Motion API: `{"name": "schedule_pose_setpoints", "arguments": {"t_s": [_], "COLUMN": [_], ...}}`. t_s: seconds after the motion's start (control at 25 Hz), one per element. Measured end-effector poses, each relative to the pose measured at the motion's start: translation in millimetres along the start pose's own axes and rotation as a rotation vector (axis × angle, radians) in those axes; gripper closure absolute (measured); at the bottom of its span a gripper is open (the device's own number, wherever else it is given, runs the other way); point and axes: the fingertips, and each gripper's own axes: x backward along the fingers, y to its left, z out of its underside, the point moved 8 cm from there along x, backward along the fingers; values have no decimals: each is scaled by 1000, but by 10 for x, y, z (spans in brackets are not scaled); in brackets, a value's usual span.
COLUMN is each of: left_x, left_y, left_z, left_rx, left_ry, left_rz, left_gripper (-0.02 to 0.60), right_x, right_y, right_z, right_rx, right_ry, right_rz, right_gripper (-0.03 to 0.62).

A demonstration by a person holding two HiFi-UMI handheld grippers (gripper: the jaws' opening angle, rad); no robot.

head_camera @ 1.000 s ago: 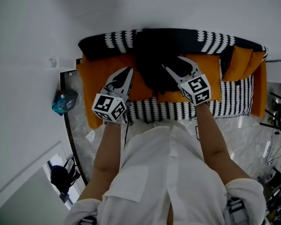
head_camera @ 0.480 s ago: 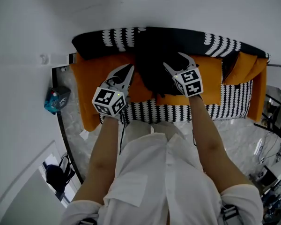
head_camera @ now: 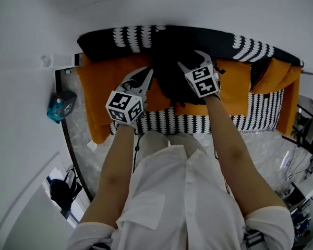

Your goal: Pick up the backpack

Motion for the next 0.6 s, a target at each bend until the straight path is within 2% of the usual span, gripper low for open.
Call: {"name": "schedule_pose_setpoints", "arguments": {"t_s": [0.16,0.32,0.44,0.6], "left_x": [8,22,7,-26], "left_y": [19,34,29,-48], "left_z": [60,107,158,250], "left_rx": [10,18,20,-7], "left_ry": [13,21,29,70], "left_rz": [-2,-4,2,28], "left_gripper": [549,549,548,548], "right_x": [-26,36,145,397], "right_y": [-16,-51,-90,-82], "right_z": [21,76,177,348], "right_rx": [19,-20,-90,-146], "right_ry": [27,18,-2,-35], "right_rz": [46,31,27,7], "right_gripper": [435,533,562,569]}}
